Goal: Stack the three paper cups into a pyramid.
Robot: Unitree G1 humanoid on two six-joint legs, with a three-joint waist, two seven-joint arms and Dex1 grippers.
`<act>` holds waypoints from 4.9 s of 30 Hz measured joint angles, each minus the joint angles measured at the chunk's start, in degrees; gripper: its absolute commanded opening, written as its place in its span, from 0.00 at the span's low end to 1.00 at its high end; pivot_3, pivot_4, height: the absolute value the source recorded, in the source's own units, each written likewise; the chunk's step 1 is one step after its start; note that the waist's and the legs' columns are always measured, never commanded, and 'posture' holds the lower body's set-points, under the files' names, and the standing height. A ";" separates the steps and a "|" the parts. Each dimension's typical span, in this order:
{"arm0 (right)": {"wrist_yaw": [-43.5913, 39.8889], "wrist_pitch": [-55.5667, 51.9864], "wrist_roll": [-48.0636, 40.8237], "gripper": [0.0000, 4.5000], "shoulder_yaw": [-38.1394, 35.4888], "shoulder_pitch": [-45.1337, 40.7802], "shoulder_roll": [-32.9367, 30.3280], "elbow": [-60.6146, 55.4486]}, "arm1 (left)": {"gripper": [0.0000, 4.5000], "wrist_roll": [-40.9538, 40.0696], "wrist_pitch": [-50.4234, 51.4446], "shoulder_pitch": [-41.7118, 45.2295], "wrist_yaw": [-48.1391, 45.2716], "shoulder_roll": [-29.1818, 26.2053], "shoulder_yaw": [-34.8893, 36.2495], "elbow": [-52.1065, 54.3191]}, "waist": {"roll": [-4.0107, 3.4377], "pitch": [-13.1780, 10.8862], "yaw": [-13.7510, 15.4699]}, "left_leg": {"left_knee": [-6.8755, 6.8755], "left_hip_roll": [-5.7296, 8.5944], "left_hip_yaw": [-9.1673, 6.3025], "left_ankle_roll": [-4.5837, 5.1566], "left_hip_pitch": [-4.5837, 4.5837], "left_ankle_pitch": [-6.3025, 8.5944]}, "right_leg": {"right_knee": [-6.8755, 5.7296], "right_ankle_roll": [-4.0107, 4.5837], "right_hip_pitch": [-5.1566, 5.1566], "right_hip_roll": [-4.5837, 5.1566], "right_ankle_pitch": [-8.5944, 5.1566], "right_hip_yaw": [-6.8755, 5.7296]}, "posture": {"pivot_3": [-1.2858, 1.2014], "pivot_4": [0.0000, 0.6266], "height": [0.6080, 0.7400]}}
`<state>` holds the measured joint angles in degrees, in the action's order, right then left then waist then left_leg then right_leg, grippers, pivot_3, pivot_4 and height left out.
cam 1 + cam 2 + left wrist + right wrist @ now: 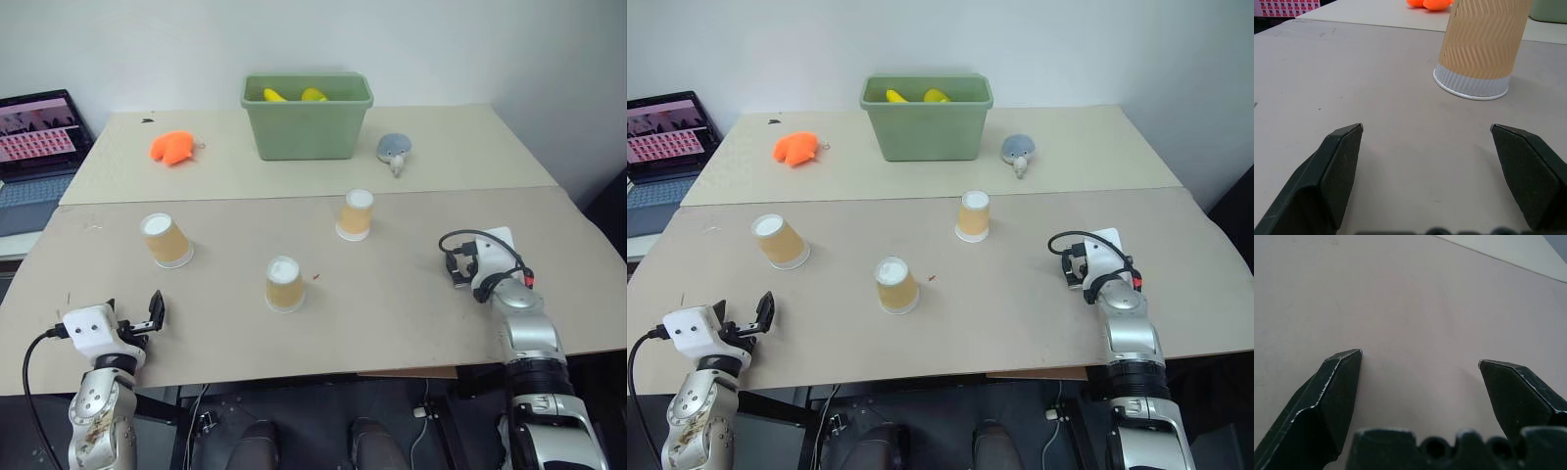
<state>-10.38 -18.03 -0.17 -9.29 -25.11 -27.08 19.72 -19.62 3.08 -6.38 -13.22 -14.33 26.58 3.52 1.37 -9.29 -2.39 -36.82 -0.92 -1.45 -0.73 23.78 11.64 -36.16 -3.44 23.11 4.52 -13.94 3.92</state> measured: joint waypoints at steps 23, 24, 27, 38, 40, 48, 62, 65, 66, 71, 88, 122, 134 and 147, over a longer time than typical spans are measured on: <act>-39.87 -14.40 -19.36 1.00 8.87 3.16 -9.99 -29.45 | 0.99 -12.03 20.81 0.41 -23.64 -18.09 -16.70 21.61 | -0.02 -0.01 -0.16 | -0.01 -0.10 -0.01 0.03 -0.09 0.02 | -0.02 0.03 -0.04 -0.09 -0.05 0.00 | 0.52 0.24 0.94; -40.80 -15.61 -20.48 1.00 9.91 2.87 -9.96 -31.64 | 0.99 -12.10 21.63 1.36 -25.21 -19.31 -17.79 21.66 | -0.02 -0.01 -0.08 | -0.01 -0.09 -0.01 0.04 -0.07 0.02 | -0.03 0.03 -0.03 -0.09 -0.06 0.00 | 0.52 0.24 0.94; -41.98 -18.01 -23.01 1.00 13.45 1.26 -8.60 -37.09 | 0.99 -12.29 23.46 5.60 -27.98 -20.61 -20.41 21.77 | -0.01 -0.01 0.06 | -0.03 -0.06 -0.01 0.03 -0.05 0.02 | 0.00 0.03 -0.03 -0.07 -0.06 -0.01 | 0.52 0.24 0.94; -38.93 -19.22 -22.75 1.00 17.96 0.89 -4.66 -39.30 | 0.99 -12.92 26.25 9.10 -29.06 -20.54 -21.80 21.86 | 0.00 -0.02 -0.15 | -0.04 -0.08 -0.02 0.06 -0.04 0.03 | -0.04 0.02 0.02 -0.08 -0.06 -0.01 | 0.52 0.24 0.94; -38.91 -18.32 -21.68 1.00 19.86 0.02 -3.16 -37.86 | 0.99 -14.00 27.63 7.96 -28.57 -20.86 -20.83 23.49 | 0.00 -0.02 -0.18 | -0.04 -0.09 -0.02 0.06 -0.04 0.03 | -0.04 0.02 0.03 -0.08 -0.06 -0.01 | 0.52 0.24 0.94; -39.24 -13.18 -18.12 1.00 24.07 -5.58 2.66 -27.98 | 0.99 -18.79 32.05 -1.51 -25.91 -24.24 -8.85 32.29 | 0.00 -0.02 -0.02 | -0.03 -0.09 -0.02 0.06 -0.03 0.04 | -0.03 0.03 0.05 -0.05 -0.06 -0.01 | 0.52 0.24 0.94; -41.68 -8.40 -15.79 1.00 26.32 -10.73 9.96 -18.90 | 0.99 -20.09 32.17 -8.29 -23.38 -24.18 -2.78 36.45 | 0.00 -0.02 -0.14 | -0.02 -0.10 -0.02 0.05 -0.04 0.04 | -0.05 0.05 0.06 -0.08 -0.06 -0.03 | 0.52 0.24 0.94; -41.33 -8.29 -15.40 1.00 26.66 -11.29 11.66 -17.92 | 0.99 -20.09 32.17 -8.27 -23.14 -24.17 -2.78 36.48 | 0.00 -0.02 -0.15 | -0.01 -0.10 -0.02 0.05 -0.04 0.04 | -0.07 0.05 0.07 -0.07 -0.06 -0.03 | 0.52 0.24 0.94; -41.10 -8.16 -14.80 1.00 26.72 -11.76 12.36 -17.57 | 0.99 -20.08 32.17 -8.24 -23.00 -24.17 -2.81 36.48 | 0.00 -0.02 -0.14 | -0.01 -0.10 -0.02 0.05 -0.04 0.04 | -0.06 0.05 0.07 -0.07 -0.06 -0.03 | 0.52 0.24 0.94; -39.89 -7.31 -13.72 1.00 26.76 -12.48 14.40 -16.14 | 0.99 -20.08 32.17 -8.08 -22.38 -24.17 -2.98 36.50 | 0.00 -0.02 -0.11 | -0.01 -0.10 -0.02 0.04 -0.05 0.04 | -0.06 0.05 0.07 -0.07 -0.06 -0.03 | 0.52 0.24 0.94; -38.74 -6.71 -12.15 0.62 26.71 -12.55 15.94 -14.37 | 1.00 -20.09 32.15 -7.79 -20.06 -22.59 -4.31 37.01 | 0.00 -0.02 -0.16 | 0.00 -0.10 -0.02 0.04 -0.04 0.04 | -0.07 0.06 0.08 -0.07 -0.06 -0.03 | 0.52 0.24 0.94; -37.90 11.30 -5.26 0.98 22.06 -32.57 25.48 27.70 | 1.00 -19.29 32.00 -7.36 -19.83 -22.04 -7.47 36.85 | -0.02 -0.03 -0.40 | 0.09 -0.13 0.00 -0.13 -0.22 0.14 | -0.17 0.16 0.10 -0.09 -0.10 -0.04 | 0.52 0.24 0.94; -39.06 4.49 -6.93 0.98 20.16 -26.97 22.59 9.42 | 1.00 -18.72 31.97 -5.68 -19.92 -21.74 -8.79 36.72 | -0.03 -0.04 -0.24 | 0.09 -0.13 0.00 -0.14 -0.19 0.15 | -0.18 0.16 0.11 -0.08 -0.10 -0.04 | 0.52 0.24 0.94; -24.59 -15.81 -8.59 0.98 9.34 -7.71 10.10 -20.95 | 1.00 -18.32 31.64 -6.16 -20.26 -21.78 -9.12 35.89 | -0.01 -0.03 0.34 | 0.08 -0.10 -0.01 -0.13 -0.05 0.15 | -0.07 0.16 0.12 -0.04 -0.12 -0.09 | 0.52 0.24 0.94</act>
<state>-34.97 -33.84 -8.75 0.05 -32.82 -16.98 -1.23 -37.94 34.72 -12.54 -33.47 -36.11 17.46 39.40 1.35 -9.32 -2.05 -36.74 -1.02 -1.46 -0.86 23.73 11.80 -36.23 -3.28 23.23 4.47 -14.06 3.83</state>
